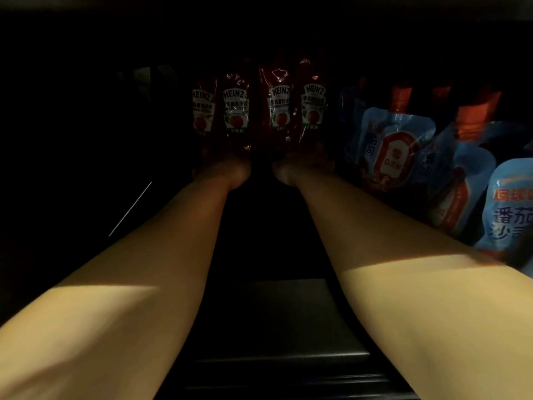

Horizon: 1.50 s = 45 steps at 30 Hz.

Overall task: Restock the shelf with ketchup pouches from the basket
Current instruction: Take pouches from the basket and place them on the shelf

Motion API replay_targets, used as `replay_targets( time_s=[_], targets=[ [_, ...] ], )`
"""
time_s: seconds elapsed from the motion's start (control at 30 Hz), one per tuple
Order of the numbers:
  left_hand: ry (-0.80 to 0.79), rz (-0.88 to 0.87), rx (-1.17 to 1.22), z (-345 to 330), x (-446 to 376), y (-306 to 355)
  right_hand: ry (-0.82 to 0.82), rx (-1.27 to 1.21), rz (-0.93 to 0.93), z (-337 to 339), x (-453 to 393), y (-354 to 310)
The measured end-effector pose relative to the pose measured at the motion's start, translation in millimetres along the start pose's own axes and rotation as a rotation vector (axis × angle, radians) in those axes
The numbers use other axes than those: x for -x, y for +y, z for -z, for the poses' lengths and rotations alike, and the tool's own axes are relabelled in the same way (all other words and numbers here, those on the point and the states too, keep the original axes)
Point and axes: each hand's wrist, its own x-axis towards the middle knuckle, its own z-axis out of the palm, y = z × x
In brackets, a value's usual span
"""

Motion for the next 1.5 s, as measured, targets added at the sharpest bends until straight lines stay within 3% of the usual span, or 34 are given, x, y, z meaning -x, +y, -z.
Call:
replay_targets(
  time_s=[0.2,0.3,0.4,0.73,0.8,0.87,0.93,1.03,1.17,1.37,1.5],
  targets=[
    [0.01,-0.019,-0.076,1,3,0,0.032,0.03,-0.078,-2,-2,-3],
    [0.032,0.033,-0.081,4,7,4,0.091,-0.01,-0.012,0,-5,1],
    [0.04,0.01,-0.091,6,7,5,0.03,0.038,0.097,-1,-7,-2],
    [-0.016,-0.028,-0.094,4,8,-1,-0.042,0.029,0.083,1,-5,-2],
    [0.054,-0.053,-0.008,7,17,0,0.009,0.003,0.078,-2,-8,-1],
    [0.239,-0.051,0.151,11,29,-1,0.065,-0.075,0.059,-4,-14,-1],
    [0.419,0.034,0.343,17,45,-6,0.099,-0.144,0.05,-6,-15,-2],
    [0.529,0.193,0.599,26,70,-15,0.179,-0.238,0.044,-5,-12,-4],
    [0.473,0.171,0.659,37,110,-41,0.295,-0.13,0.072,1,9,-3],
    [0.328,0.015,0.952,44,144,-62,0.331,-0.077,0.058,11,74,0],
    [0.332,0.066,0.942,45,144,-54,0.436,-0.149,0.063,17,135,15]
  ],
)
